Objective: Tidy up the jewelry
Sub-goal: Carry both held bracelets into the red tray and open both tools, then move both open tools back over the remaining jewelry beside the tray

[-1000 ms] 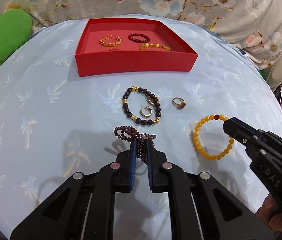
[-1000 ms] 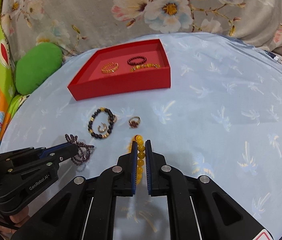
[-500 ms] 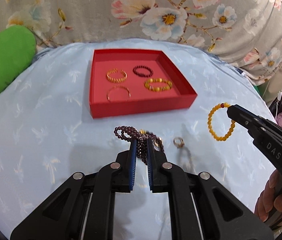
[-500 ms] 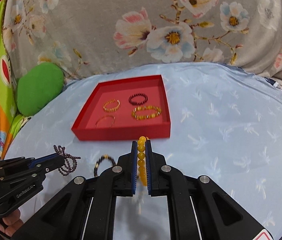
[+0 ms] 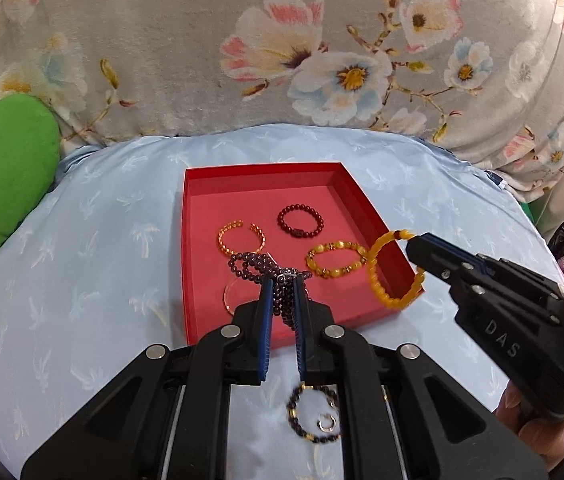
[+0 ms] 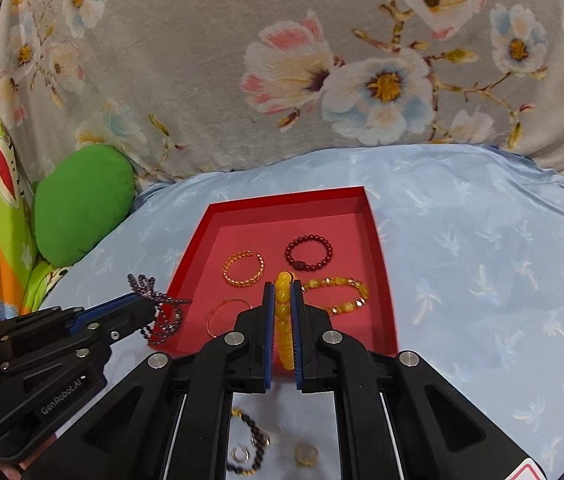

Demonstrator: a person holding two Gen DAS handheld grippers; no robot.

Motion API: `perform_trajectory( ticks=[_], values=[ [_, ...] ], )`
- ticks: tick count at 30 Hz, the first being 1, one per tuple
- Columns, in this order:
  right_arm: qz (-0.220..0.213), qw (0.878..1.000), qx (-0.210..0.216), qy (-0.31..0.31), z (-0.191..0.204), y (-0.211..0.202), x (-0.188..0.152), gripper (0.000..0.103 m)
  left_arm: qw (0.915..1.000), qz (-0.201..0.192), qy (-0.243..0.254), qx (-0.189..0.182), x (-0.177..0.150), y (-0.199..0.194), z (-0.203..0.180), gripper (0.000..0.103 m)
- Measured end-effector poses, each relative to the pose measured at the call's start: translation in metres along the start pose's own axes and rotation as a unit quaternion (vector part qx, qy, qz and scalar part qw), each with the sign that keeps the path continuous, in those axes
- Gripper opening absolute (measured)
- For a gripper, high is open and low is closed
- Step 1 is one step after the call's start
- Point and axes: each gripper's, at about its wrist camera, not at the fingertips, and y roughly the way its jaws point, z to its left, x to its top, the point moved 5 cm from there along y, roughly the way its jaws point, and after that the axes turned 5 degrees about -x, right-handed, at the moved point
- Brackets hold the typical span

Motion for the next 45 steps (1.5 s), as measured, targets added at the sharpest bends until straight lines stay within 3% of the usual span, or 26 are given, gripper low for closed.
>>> perform_trajectory(
  ticks=[7, 14, 25, 27, 29, 30, 33, 45],
  values=[
    [0.039, 0.999, 0.026, 0.004, 0.003, 0.047, -0.006, 0.007, 0.9998, 0.018, -0.002, -0.005, 0.006, 0.036, 0.009, 0.01],
    [0.086, 0.996, -0.01, 0.01, -0.018, 0.082, -0.036, 0.007, 0.9984, 0.057, -0.004, -0.005, -0.016, 0.071, 0.015, 0.01],
    [0.083, 0.996, -0.016, 0.013, -0.027, 0.089, -0.035, 0.008, 0.9982, 0.058, -0.006, -0.01, -0.012, 0.088, 0.013, 0.012],
    [0.075, 0.997, -0.028, 0.009, -0.027, 0.089, -0.032, 0.018, 0.9985, 0.052, -0.008, -0.009, -0.009, 0.088, 0.013, 0.014],
    [0.065, 0.997, -0.035, 0.011, -0.028, 0.085, -0.03, 0.043, 0.9988, 0.048, -0.01, -0.005, -0.009, 0.086, 0.014, 0.029],
    [0.06, 0.997, -0.037, 0.014, -0.029, 0.082, -0.03, 0.047, 0.9989, 0.046, -0.011, -0.001, -0.008, 0.085, 0.014, 0.039],
    [0.055, 0.998, -0.036, 0.018, -0.032, 0.077, -0.031, 0.048, 0.9993, 0.036, -0.004, 0.012, -0.01, 0.08, 0.015, 0.046],
    [0.043, 0.999, -0.025, 0.021, -0.025, 0.042, -0.04, 0.048, 0.9992, 0.028, -0.005, 0.028, -0.021, 0.056, 0.016, 0.046]
  ],
)
